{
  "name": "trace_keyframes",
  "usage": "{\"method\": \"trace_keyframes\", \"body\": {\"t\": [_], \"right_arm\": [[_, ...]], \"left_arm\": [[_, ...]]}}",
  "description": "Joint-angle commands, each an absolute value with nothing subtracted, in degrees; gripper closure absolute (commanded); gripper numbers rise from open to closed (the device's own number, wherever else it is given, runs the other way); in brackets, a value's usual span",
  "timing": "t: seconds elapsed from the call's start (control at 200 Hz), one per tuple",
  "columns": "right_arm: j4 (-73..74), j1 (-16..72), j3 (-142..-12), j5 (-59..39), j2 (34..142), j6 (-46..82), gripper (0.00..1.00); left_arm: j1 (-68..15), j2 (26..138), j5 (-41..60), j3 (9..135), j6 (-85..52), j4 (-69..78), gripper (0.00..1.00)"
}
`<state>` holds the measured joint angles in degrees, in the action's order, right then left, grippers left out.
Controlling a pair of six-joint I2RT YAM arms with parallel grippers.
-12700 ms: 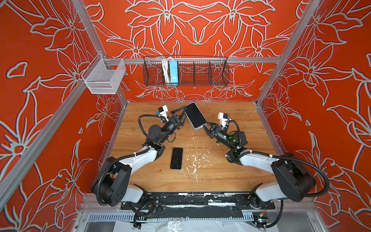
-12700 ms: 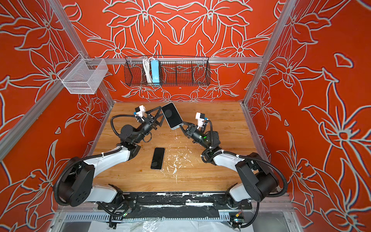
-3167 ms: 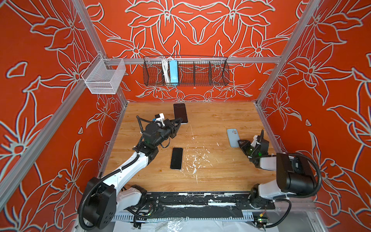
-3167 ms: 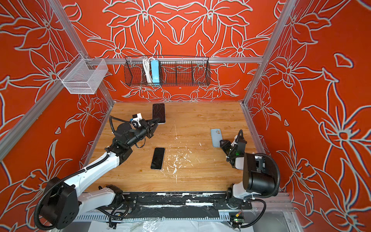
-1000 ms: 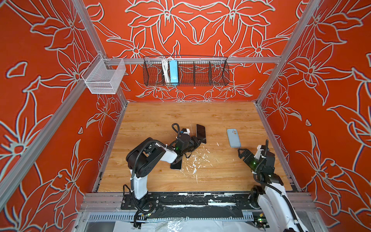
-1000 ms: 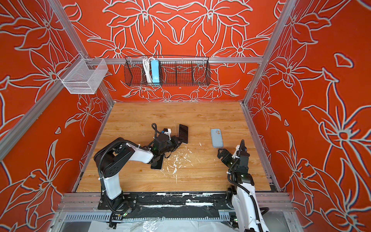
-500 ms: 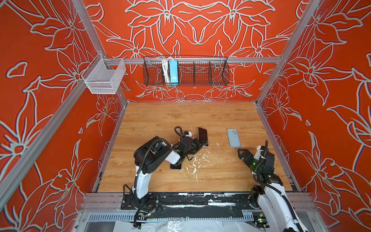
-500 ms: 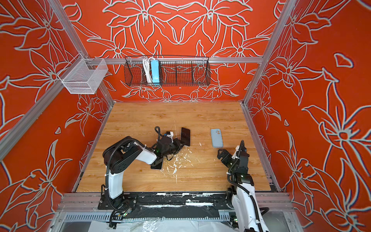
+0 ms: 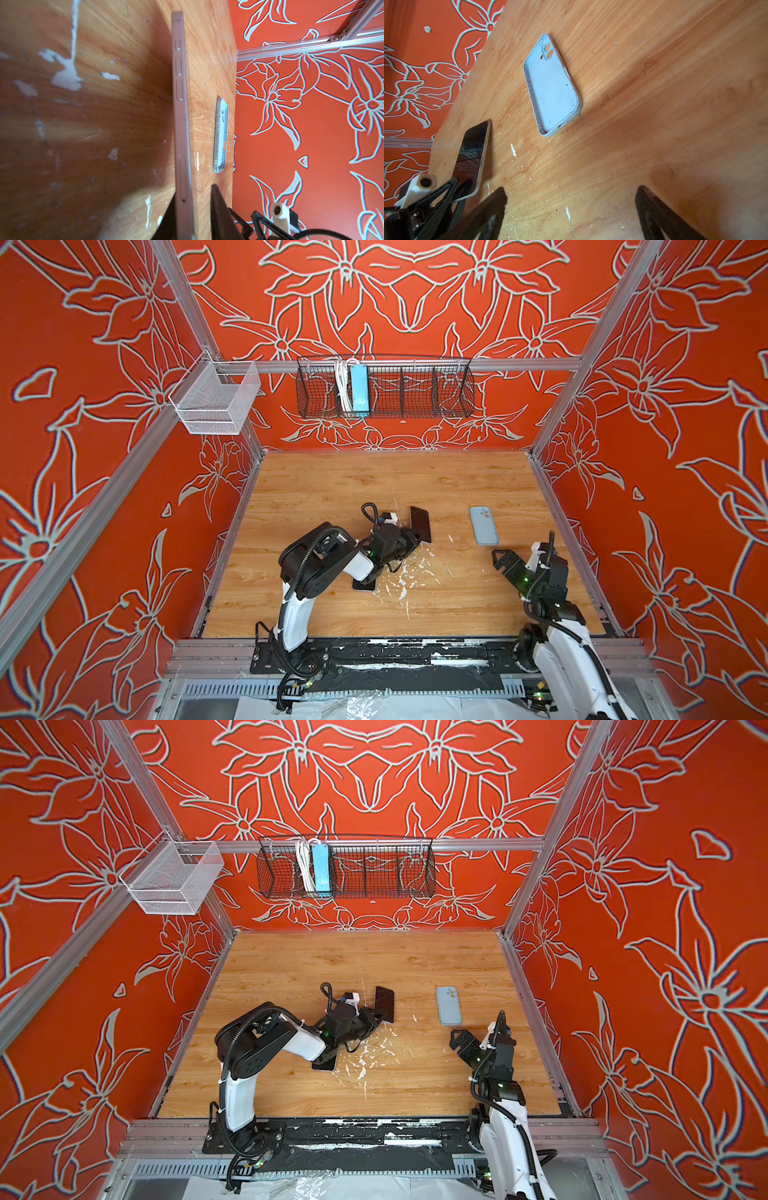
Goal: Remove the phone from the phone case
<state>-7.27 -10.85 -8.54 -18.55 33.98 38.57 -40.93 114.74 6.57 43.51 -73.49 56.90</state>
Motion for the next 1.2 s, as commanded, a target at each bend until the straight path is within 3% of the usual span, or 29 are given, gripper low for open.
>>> {"method": "trace_keyframes", "body": {"t": [0.0, 0.761, 1.196], "right_arm": [[-6.9, -10.5, -7.7, -18.8, 33.4, 39.2, 0.02], [-6.0, -10.5, -7.6, -19.0, 34.2, 39.4, 0.02], [-6.2, -10.5, -7.5, -19.2, 33.7, 39.6, 0.02]], "left_arm": [[-41.3, 115.0, 5.7, 44.2, -73.1, 58.0, 0.77], [-41.2, 110.0, 4.9, 44.4, -70.2, 44.5, 0.68], [-41.4, 106.9, 4.9, 47.5, -67.9, 33.7, 0.58]]}}
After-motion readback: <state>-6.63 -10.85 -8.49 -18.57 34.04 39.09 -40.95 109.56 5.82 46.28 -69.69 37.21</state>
